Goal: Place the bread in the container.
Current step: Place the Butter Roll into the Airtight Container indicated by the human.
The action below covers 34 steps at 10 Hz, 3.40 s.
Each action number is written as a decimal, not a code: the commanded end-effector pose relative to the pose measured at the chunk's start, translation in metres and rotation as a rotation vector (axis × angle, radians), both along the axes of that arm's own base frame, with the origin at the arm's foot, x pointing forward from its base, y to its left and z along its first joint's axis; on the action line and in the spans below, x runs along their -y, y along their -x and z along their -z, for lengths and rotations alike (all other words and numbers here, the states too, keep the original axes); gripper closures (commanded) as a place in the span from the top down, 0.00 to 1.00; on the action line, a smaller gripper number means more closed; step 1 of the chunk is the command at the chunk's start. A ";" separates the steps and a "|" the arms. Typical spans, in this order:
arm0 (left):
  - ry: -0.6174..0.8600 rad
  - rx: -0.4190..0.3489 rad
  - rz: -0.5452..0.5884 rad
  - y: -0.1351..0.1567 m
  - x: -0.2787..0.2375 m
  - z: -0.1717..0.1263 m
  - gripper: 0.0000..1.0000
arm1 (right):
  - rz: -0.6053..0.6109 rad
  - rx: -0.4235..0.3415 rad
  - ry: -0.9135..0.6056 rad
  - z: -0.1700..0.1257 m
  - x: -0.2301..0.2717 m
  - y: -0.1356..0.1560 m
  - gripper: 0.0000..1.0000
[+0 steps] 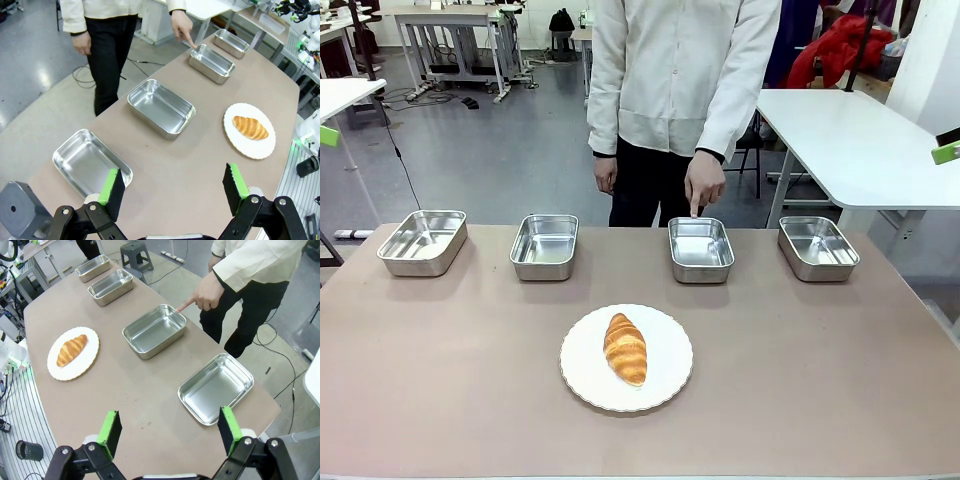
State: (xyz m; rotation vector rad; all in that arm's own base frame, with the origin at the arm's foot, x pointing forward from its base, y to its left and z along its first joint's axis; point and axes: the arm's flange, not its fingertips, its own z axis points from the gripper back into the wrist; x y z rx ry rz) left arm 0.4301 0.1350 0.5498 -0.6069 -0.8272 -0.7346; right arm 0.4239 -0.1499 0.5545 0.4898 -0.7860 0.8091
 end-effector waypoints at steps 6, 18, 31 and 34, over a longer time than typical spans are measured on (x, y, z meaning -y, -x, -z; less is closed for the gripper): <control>0.003 0.006 0.003 0.001 0.000 -0.002 1.00 | -0.003 0.013 -0.009 -0.001 -0.001 -0.001 1.00; 0.003 0.006 0.003 0.001 0.000 -0.002 1.00 | 0.093 -0.161 0.123 -0.031 -0.197 0.008 1.00; 0.003 0.006 0.003 0.001 0.000 -0.002 1.00 | 0.357 -0.442 0.322 0.072 -0.467 0.098 1.00; 0.003 0.006 0.003 0.001 0.000 -0.002 1.00 | 0.428 -0.462 0.341 0.090 -0.489 0.097 1.00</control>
